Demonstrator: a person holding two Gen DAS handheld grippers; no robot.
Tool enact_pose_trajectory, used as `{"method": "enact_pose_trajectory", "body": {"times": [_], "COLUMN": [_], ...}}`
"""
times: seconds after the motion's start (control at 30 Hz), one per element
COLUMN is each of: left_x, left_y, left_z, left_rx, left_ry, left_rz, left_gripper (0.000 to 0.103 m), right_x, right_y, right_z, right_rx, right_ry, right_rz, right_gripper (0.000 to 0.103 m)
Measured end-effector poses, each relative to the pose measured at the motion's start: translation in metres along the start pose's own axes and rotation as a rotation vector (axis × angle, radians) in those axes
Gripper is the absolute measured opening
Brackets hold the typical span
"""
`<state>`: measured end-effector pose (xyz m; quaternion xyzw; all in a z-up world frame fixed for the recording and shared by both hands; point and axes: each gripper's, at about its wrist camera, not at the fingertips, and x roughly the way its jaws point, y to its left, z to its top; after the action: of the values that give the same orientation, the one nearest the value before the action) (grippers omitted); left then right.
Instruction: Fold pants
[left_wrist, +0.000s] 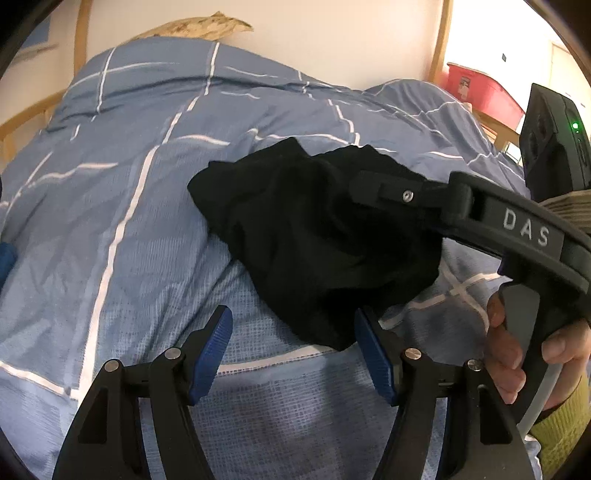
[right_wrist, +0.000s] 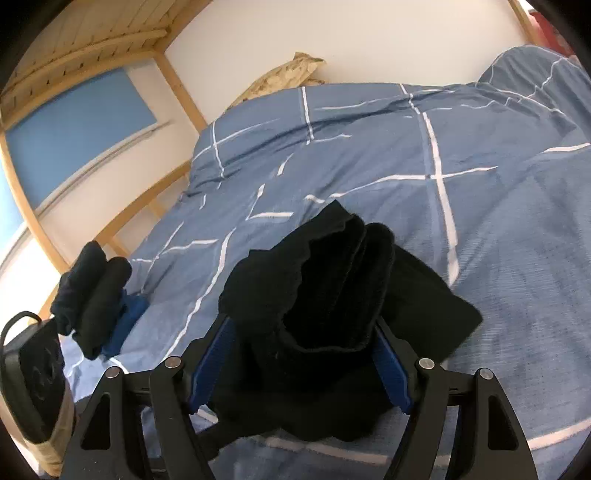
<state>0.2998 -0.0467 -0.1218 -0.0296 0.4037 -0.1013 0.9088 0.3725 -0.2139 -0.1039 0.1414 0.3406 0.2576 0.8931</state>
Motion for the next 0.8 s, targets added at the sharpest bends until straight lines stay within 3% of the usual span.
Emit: {"method": "enact_pose_trajectory", "body": {"times": [0.13, 0.23, 0.27, 0.37, 0.57, 0.63, 0.7, 0.8], "left_x": [-0.004, -0.005, -0.005, -0.004, 0.007, 0.013, 0.017, 0.018], "left_y": [0.005, 0.002, 0.0, -0.008, -0.02, -0.021, -0.022, -0.023], "left_z": [-0.002, -0.002, -0.002, -0.001, 0.0, 0.0, 0.0, -0.002], "left_rx": [-0.034, -0.035, -0.034, -0.03, 0.001, 0.005, 0.006, 0.017], "left_ry": [-0.022, -0.034, -0.036, -0.055, -0.041, -0.017, -0.002, -0.006], "left_rz": [-0.011, -0.019, -0.024, -0.038, -0.025, -0.042, -0.047, -0.048], "left_gripper": [0.066, 0.066, 0.066, 0.066, 0.064, 0.041, 0.031, 0.026], "right_x": [0.002, 0.002, 0.0, -0.011, -0.016, -0.016, -0.014, -0.006], "right_y": [-0.005, -0.01, -0.011, -0.009, -0.006, -0.012, -0.02, -0.035], "right_z": [0.003, 0.007, 0.01, 0.023, 0.048, 0.052, 0.051, 0.044], "right_rx": [0.02, 0.043, 0.049, 0.057, 0.025, 0.039, 0.063, 0.108], "right_ry": [0.008, 0.009, -0.002, -0.045, -0.086, -0.09, -0.085, -0.057], "right_rz": [0.013, 0.021, 0.03, 0.068, 0.03, 0.033, 0.033, 0.01], "right_gripper": [0.05, 0.024, 0.02, 0.019, 0.018, 0.018, 0.018, 0.018]}}
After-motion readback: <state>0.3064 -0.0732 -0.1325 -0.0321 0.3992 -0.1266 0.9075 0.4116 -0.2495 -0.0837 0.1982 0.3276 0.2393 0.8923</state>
